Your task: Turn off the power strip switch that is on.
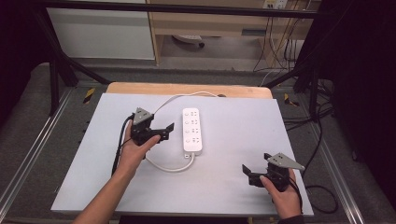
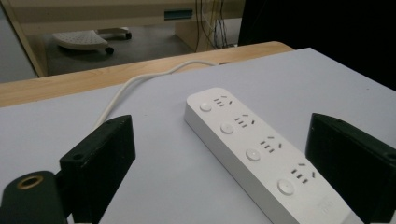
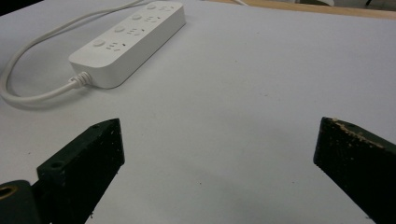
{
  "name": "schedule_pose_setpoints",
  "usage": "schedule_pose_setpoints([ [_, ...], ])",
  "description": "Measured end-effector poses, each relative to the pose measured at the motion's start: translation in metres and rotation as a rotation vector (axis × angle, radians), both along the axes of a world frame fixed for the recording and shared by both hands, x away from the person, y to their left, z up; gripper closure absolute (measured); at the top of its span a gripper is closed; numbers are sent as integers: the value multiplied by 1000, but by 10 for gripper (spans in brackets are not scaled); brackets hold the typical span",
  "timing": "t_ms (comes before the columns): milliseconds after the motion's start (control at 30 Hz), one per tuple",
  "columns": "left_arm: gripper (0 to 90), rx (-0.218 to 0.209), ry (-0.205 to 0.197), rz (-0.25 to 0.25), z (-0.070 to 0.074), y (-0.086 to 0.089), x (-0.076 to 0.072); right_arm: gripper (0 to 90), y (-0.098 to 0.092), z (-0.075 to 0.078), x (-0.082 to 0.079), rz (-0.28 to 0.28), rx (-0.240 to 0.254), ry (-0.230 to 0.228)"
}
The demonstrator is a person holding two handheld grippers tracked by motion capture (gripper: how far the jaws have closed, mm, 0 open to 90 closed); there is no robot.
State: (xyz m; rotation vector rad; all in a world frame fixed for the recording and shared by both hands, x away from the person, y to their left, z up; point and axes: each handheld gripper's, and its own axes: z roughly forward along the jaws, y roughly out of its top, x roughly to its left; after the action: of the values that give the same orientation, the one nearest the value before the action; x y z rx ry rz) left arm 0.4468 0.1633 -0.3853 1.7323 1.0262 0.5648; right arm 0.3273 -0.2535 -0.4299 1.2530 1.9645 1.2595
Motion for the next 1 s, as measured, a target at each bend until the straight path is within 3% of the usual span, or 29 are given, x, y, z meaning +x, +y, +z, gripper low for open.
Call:
schedule_pose_setpoints([
  [300, 94, -2, 23, 3, -9, -19, 16, 23, 9, -1, 2, 24, -23, 0],
  [400, 89, 27, 6, 32, -9, -23, 21, 23, 11, 0, 1, 27, -24, -3],
  [533, 90, 44, 10, 31, -13, -30, 26, 23, 10, -2, 1, 25, -30, -3],
  [767, 112, 5, 10, 47, -14, -29, 35, 22, 11, -3, 2, 14, -28, 10],
  [933, 159, 26, 13, 45, -18, -32, 37, 23, 14, -5, 4, 19, -34, 18],
  [1000, 205, 14, 29, 49, -19, -33, 37, 23, 15, -5, 3, 20, -36, 19],
])
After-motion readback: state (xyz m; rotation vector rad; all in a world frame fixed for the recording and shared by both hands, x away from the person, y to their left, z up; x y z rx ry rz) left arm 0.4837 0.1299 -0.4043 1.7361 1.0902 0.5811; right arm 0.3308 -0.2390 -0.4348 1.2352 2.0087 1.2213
